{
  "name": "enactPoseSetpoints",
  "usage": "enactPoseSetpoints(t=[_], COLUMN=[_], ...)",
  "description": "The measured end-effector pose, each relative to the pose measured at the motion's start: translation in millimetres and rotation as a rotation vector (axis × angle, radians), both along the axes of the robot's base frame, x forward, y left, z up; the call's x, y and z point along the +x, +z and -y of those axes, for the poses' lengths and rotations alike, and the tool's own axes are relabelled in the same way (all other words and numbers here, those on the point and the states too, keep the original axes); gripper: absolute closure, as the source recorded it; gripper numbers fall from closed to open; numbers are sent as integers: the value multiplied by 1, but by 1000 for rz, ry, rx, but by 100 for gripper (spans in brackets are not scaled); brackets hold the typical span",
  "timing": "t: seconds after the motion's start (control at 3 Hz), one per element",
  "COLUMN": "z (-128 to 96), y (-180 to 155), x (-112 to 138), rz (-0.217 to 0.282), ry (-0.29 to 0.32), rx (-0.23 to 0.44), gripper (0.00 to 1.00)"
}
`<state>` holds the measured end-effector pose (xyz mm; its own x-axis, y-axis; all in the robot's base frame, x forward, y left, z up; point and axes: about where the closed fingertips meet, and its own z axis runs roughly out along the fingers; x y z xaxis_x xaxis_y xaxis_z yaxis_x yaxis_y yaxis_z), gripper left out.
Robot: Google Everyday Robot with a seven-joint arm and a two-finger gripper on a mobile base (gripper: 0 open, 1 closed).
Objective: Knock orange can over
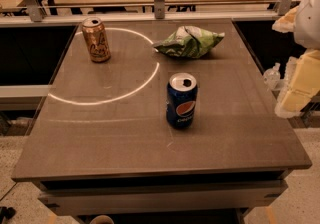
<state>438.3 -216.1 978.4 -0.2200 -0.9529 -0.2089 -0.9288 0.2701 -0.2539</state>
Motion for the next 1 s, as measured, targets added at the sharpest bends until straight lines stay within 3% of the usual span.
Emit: enactPoseSetpoints(t=[0.67,1.0], z=[-4,-7], y=[-1,1], x=[4,21], rz=[7,65], ry=[-4,-73], rx=[33,92], gripper=[0,0])
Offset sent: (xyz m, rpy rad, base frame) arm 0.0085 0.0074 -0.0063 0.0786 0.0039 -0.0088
